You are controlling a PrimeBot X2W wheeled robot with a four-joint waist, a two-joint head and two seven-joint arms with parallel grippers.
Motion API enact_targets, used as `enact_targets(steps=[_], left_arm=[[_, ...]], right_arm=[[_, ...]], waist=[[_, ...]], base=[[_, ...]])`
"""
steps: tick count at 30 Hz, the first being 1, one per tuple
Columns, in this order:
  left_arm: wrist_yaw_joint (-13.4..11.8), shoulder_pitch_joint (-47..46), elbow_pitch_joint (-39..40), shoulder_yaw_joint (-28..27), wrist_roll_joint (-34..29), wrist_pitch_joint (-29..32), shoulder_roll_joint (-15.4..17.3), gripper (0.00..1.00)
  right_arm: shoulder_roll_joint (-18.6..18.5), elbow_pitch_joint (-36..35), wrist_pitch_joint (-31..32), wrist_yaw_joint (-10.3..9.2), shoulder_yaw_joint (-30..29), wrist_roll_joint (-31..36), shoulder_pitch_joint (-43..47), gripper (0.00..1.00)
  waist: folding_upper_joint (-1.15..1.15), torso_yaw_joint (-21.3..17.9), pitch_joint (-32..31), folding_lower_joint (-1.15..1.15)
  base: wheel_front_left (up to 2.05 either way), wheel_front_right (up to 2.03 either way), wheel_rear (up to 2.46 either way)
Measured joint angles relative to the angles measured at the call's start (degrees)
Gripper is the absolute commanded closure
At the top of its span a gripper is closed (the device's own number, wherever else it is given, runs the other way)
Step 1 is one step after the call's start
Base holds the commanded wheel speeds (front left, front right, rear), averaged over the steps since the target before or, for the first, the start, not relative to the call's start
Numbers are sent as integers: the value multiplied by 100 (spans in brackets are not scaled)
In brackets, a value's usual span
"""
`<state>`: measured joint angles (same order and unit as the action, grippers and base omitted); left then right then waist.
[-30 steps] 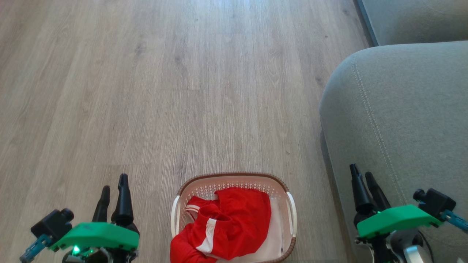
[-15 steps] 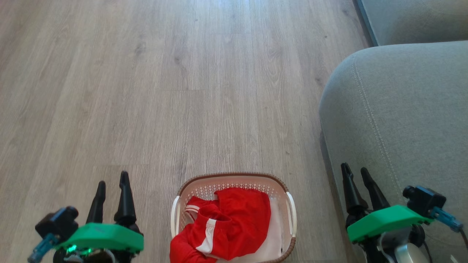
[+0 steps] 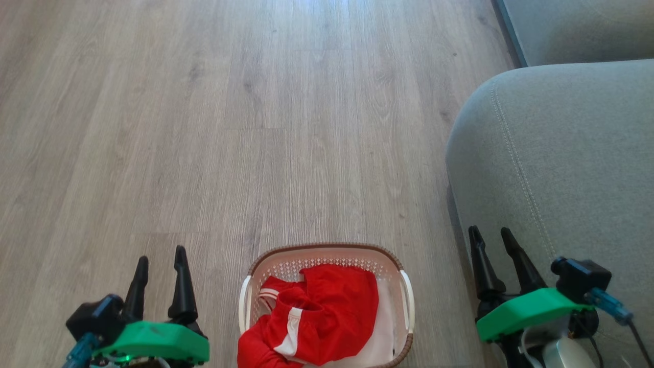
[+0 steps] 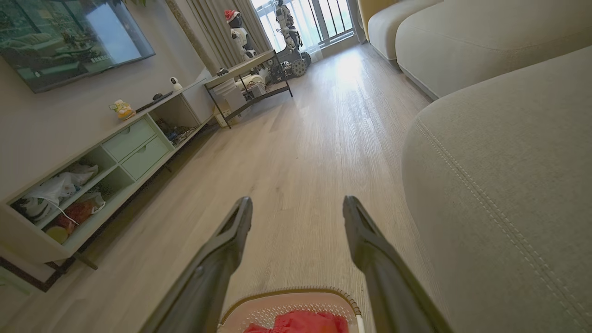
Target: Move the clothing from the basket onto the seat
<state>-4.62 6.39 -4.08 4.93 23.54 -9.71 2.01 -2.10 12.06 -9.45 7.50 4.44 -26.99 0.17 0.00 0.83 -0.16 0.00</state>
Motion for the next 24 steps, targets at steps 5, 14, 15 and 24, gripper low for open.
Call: enact_targets(steps=[5,14,15,24], left_arm=[[-2,77,-13,2,-310,-67,4,0],[-71,215,-104,2,-928,-256,26,0],[-75,216,-105,3,-987,-267,27,0],[-120,229,-116,-9,-1488,-394,38,0]], right_arm=[[-1,-13,-94,0,66,341,0,0],[-2,-68,-268,0,80,1040,3,0],[-3,-70,-277,0,87,1111,3,0],[-4,-109,-426,0,160,1649,4,0]], waist=[[0,-6,-19,0],[0,-9,-49,0],[0,-8,-51,0],[0,-4,-42,0]], base=[[0,0,0],[0,0,0],[0,0,0],[0,0,0]])
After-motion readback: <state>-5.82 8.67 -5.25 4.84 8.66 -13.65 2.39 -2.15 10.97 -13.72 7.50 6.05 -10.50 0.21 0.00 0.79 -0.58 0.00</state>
